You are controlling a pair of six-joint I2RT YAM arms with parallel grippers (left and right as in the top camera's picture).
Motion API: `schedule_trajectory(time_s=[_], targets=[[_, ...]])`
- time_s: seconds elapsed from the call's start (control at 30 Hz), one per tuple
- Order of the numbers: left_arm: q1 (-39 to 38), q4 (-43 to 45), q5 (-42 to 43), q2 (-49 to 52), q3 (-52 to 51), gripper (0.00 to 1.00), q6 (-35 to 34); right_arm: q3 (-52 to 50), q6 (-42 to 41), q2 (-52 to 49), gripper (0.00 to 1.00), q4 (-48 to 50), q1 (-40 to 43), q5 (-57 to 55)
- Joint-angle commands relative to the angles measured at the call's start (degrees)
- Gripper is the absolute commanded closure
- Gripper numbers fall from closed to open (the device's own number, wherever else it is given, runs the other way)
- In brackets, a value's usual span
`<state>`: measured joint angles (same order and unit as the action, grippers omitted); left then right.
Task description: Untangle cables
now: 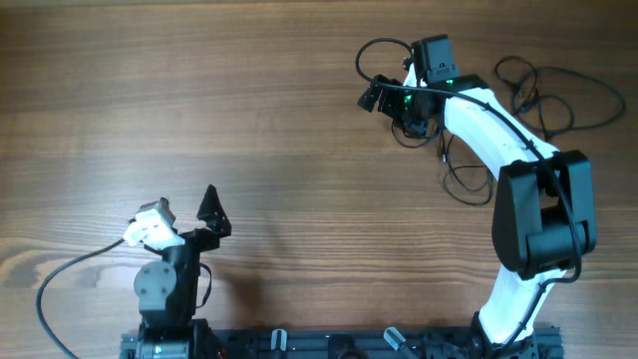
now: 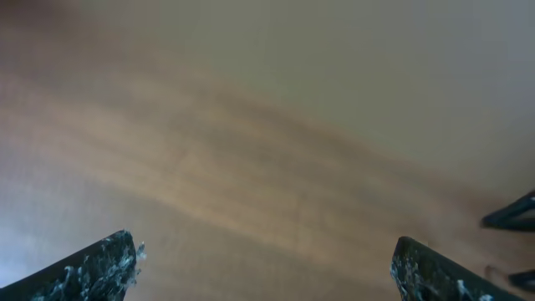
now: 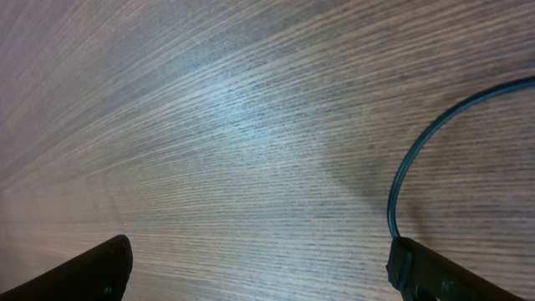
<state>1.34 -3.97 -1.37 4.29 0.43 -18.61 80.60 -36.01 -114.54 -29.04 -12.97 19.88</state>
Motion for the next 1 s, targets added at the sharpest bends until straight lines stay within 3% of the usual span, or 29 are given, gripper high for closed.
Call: schedule_trajectory(time_s=[0.0, 0.37, 0.97], targets=[[-1.16, -0.59, 1.14, -4.07, -0.11, 0.00, 5.86, -0.26, -0.44, -0.87, 0.00, 0.13, 0.11, -0.55], [-1.18, -0.61, 1.16, -4.11, -0.11, 0.00, 19.41, -0.26, -0.42, -0.87, 0.00, 0.11, 0.11, -0.55], [-1.20, -0.35, 0.90, -4.09, -0.11, 0.00, 19.47, -0.26, -0.46, -0.87, 0.00, 0.13, 0.11, -0.57]])
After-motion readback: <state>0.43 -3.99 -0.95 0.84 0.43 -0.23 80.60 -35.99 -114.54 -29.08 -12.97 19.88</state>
